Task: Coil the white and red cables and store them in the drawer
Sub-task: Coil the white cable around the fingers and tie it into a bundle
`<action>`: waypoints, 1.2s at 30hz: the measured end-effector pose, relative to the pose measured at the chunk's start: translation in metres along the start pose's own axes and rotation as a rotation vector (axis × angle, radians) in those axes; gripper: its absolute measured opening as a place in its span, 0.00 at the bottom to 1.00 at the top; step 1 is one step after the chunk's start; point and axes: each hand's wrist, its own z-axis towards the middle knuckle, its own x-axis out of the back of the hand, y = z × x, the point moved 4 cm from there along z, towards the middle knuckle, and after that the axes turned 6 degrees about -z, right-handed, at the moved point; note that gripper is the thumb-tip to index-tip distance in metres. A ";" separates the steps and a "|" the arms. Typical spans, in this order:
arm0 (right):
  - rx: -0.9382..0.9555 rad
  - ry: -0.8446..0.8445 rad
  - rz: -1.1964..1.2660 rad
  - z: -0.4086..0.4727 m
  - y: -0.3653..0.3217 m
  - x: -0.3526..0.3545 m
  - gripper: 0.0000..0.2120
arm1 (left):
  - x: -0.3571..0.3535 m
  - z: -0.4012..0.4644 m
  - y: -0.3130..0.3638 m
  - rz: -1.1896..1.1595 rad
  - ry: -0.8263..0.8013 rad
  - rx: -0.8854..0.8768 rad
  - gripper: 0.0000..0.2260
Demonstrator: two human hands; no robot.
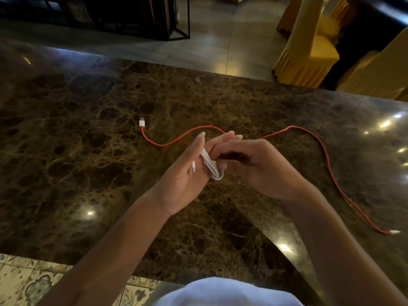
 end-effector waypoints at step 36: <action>0.158 0.184 -0.270 -0.008 -0.018 -0.011 0.14 | -0.002 0.004 -0.012 -0.031 0.118 -0.133 0.35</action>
